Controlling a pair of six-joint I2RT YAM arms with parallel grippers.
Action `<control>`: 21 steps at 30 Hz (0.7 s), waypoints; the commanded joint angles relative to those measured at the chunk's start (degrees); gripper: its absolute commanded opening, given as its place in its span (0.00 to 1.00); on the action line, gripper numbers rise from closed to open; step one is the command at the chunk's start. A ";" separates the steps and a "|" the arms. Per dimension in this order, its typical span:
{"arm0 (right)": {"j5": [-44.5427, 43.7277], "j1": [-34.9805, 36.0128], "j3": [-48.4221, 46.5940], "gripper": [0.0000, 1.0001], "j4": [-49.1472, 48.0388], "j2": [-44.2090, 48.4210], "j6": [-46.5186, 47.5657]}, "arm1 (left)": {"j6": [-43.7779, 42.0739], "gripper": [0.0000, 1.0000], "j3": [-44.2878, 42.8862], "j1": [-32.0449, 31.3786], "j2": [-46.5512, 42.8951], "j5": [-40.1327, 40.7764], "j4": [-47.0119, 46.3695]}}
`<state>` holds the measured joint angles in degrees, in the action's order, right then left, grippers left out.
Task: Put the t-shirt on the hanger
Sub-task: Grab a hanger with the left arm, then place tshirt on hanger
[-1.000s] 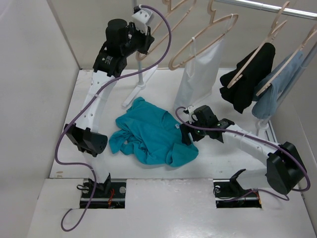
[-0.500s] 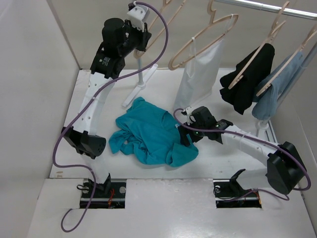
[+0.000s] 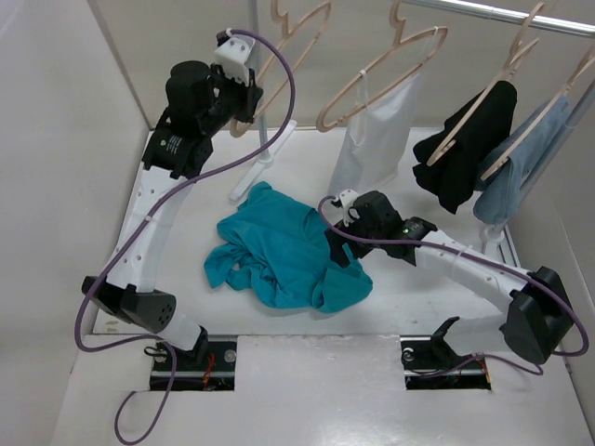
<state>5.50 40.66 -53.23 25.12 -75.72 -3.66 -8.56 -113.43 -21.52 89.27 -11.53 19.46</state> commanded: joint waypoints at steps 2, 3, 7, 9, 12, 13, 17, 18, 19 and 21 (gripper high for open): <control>-0.84 1.87 -3.90 0.89 0.36 2.16 -0.20 | 0.38 0.00 10.04 0.78 -7.96 3.52 -0.13; -0.84 1.87 -5.29 0.89 0.36 2.77 -0.21 | -0.23 0.00 12.68 0.78 -9.63 4.14 -0.13; -2.59 3.19 -9.33 0.89 1.32 4.00 -1.96 | -0.23 0.00 25.67 1.30 -17.80 8.01 -0.92; -2.60 3.72 -10.83 0.89 1.95 4.53 -2.75 | -0.23 0.00 29.30 1.30 -22.38 10.37 -0.92; -1.98 4.24 -12.15 0.89 -1.39 5.76 -6.00 | -0.23 0.00 36.33 1.30 -27.65 12.65 1.71; -1.98 4.77 -12.94 0.89 -2.18 5.76 -7.49 | -0.23 0.00 37.91 1.30 -28.88 12.67 2.24; -6.01 7.76 -14.44 0.89 -7.71 4.98 -17.23 | -0.75 0.00 46.87 -0.97 -35.39 14.87 4.09; -6.89 8.46 -14.44 0.89 -9.38 4.97 -22.22 | -0.76 0.00 48.02 -2.63 -37.57 15.83 4.09; -8.73 9.16 -15.05 0.89 -13.22 4.28 -24.79 | -1.63 0.00 49.08 -3.17 -38.55 15.84 5.05; -10.50 11.71 -16.72 0.89 -17.37 1.65 -29.62 | -3.21 0.00 52.06 -3.18 -40.22 15.84 5.76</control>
<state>-0.62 49.67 -65.87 18.52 -71.88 -22.22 -9.56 -64.31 -23.81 51.55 2.37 25.96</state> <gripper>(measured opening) 0.887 0.055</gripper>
